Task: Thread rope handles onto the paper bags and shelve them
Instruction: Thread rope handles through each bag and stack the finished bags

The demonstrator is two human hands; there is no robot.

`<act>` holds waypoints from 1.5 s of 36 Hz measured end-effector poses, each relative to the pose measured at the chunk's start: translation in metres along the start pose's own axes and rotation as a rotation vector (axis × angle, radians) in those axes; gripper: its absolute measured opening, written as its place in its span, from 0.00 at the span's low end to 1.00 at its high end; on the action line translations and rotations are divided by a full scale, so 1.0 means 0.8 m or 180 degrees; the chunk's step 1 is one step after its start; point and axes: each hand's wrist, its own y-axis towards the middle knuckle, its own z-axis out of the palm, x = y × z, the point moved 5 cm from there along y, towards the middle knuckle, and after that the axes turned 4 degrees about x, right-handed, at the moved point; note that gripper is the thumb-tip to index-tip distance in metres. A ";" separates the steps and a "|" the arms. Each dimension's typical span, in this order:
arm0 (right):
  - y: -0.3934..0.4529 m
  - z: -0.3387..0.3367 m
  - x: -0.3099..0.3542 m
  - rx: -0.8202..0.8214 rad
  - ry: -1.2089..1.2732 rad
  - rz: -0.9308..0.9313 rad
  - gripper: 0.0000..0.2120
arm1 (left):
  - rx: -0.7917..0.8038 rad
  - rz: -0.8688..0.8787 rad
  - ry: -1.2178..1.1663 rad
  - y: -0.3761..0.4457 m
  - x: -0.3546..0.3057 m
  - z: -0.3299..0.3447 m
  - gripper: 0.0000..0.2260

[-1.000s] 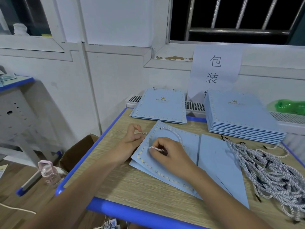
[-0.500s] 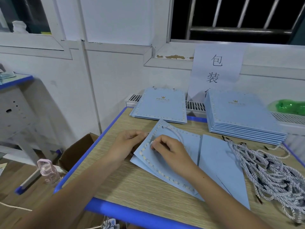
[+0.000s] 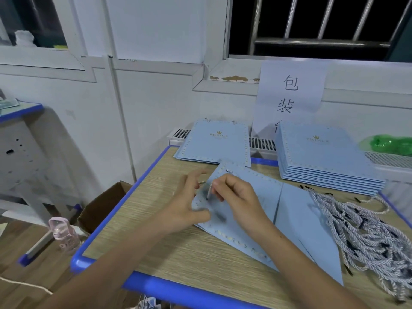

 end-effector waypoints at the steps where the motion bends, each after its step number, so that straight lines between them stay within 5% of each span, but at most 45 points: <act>1: -0.002 0.003 0.001 0.0056 -0.0031 -0.0067 0.12 | 0.0032 0.0086 0.0224 0.001 -0.004 0.004 0.25; 8: -0.005 0.002 0.009 0.0049 -0.0221 -0.0585 0.10 | -0.0003 0.0255 0.0852 0.001 -0.017 0.011 0.06; 15: 0.006 -0.009 -0.001 -0.0005 -0.0880 -0.0518 0.07 | 0.0175 -0.0397 0.0530 0.001 -0.005 0.001 0.12; 20: 0.004 -0.042 -0.011 -0.0811 -0.0971 -0.0341 0.07 | -0.0531 -0.0783 -0.0186 0.008 -0.006 -0.040 0.12; 25: 0.002 -0.041 -0.033 -0.0658 -0.1260 0.0117 0.09 | -0.1246 -0.1582 -0.0399 0.012 0.051 -0.104 0.12; 28: 0.006 -0.033 -0.042 -0.0322 -0.1552 0.0320 0.08 | -0.0906 -0.1854 0.1327 0.013 0.066 -0.113 0.03; 29: 0.006 -0.032 -0.046 -0.0235 -0.1637 0.0393 0.07 | -0.0811 -0.1806 0.1666 0.014 0.068 -0.110 0.09; 33: 0.005 -0.023 -0.046 0.0165 -0.2159 0.0515 0.17 | -0.0751 -0.0421 0.1154 0.016 0.031 -0.087 0.17; 35: 0.005 -0.016 -0.048 0.0484 -0.2478 0.0539 0.22 | -0.0201 0.0120 0.1191 0.019 0.022 -0.063 0.26; 37: 0.003 -0.012 -0.055 0.0825 -0.2748 0.0676 0.26 | 0.0497 0.0153 0.1689 0.024 0.033 -0.036 0.36; 40: 0.000 -0.011 -0.067 0.1180 -0.3138 0.0926 0.31 | 0.0840 -0.0215 0.2541 0.025 0.057 -0.037 0.40; 44: -0.001 -0.007 -0.073 0.1357 -0.3347 0.1087 0.34 | 0.0611 -0.0543 0.2700 0.021 0.071 -0.071 0.27; 48: 0.000 -0.006 -0.073 0.1380 -0.3426 0.1103 0.34 | 0.0305 -0.0637 0.1444 0.030 0.069 -0.074 0.23; 51: -0.001 -0.005 -0.067 0.1406 -0.3401 0.1102 0.34 | -0.0582 -0.0870 0.0104 0.030 0.050 -0.083 0.24; 54: 0.010 -0.013 -0.053 0.1257 -0.3433 0.1083 0.32 | -0.1275 -0.0431 0.0268 0.023 0.016 -0.089 0.18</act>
